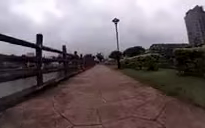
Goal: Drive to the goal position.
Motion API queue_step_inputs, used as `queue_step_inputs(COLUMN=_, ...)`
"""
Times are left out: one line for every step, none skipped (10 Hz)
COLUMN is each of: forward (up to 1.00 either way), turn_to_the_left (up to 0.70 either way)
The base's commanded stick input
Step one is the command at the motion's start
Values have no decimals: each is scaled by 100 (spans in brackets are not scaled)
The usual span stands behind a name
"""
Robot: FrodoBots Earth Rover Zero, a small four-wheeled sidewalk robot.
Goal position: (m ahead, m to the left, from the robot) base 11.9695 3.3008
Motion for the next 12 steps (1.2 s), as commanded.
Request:
queue_step_inputs(forward=100, turn_to_the_left=0)
queue_step_inputs(forward=100, turn_to_the_left=0)
queue_step_inputs(forward=100, turn_to_the_left=0)
queue_step_inputs(forward=100, turn_to_the_left=0)
queue_step_inputs(forward=100, turn_to_the_left=0)
queue_step_inputs(forward=100, turn_to_the_left=0)
queue_step_inputs(forward=100, turn_to_the_left=0)
queue_step_inputs(forward=100, turn_to_the_left=0)
queue_step_inputs(forward=100, turn_to_the_left=0)
queue_step_inputs(forward=100, turn_to_the_left=0)
queue_step_inputs(forward=100, turn_to_the_left=0)
queue_step_inputs(forward=100, turn_to_the_left=0)
